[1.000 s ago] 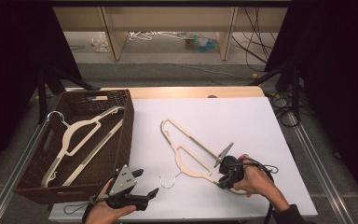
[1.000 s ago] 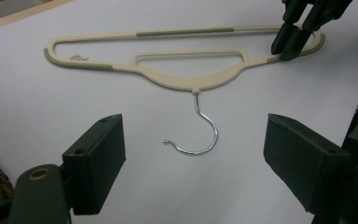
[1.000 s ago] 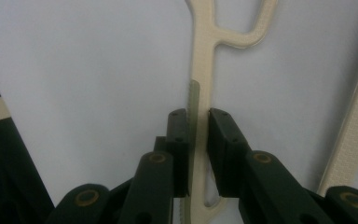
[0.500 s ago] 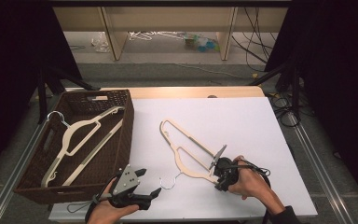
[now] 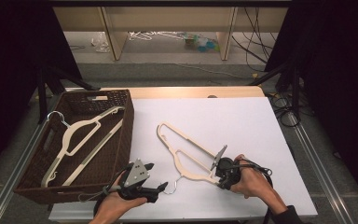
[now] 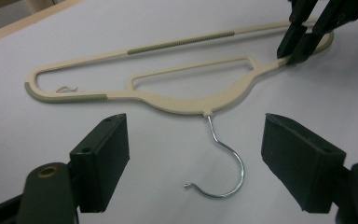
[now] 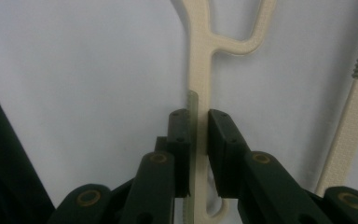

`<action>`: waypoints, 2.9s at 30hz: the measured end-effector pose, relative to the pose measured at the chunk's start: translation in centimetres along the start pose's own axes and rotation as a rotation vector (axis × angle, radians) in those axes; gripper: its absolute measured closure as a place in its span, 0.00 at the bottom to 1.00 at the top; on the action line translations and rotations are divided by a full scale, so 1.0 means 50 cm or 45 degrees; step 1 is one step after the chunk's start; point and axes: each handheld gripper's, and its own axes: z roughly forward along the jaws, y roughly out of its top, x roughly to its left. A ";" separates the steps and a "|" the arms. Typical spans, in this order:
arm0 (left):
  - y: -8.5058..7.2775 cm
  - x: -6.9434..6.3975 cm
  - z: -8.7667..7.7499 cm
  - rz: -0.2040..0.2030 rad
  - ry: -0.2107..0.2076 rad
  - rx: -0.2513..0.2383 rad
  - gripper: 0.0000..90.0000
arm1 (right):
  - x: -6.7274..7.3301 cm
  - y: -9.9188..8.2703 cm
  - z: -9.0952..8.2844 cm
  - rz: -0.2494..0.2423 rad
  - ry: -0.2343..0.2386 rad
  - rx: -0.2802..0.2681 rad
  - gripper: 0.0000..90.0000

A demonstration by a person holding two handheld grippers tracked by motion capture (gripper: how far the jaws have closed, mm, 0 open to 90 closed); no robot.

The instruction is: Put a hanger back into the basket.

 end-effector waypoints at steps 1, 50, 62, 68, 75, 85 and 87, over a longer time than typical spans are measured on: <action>0.004 0.001 0.006 0.045 -0.008 0.032 0.27 | 0.001 -0.002 -0.005 -0.013 -0.001 0.002 0.89; 0.075 -0.041 0.162 1.168 -0.276 0.077 0.78 | -0.020 -0.091 -0.073 -0.151 0.131 -0.079 0.88; 0.133 -0.043 0.124 1.180 -0.163 0.053 0.90 | -0.030 -0.091 -0.130 -0.039 -0.018 -0.344 0.52; 0.159 -0.041 0.107 1.101 -0.077 0.089 0.95 | -0.035 -0.086 -0.158 0.046 -0.137 -0.554 0.41; 0.180 -0.020 0.089 0.911 -0.034 0.094 0.95 | -0.038 -0.089 -0.180 0.113 -0.200 -0.724 0.34; 0.217 0.039 0.040 0.470 -0.054 0.030 0.95 | -0.037 -0.097 -0.205 0.150 -0.249 -0.875 0.28; 0.225 0.051 0.029 0.403 -0.059 0.005 0.95 | -0.035 -0.097 -0.203 0.161 -0.252 -0.891 0.28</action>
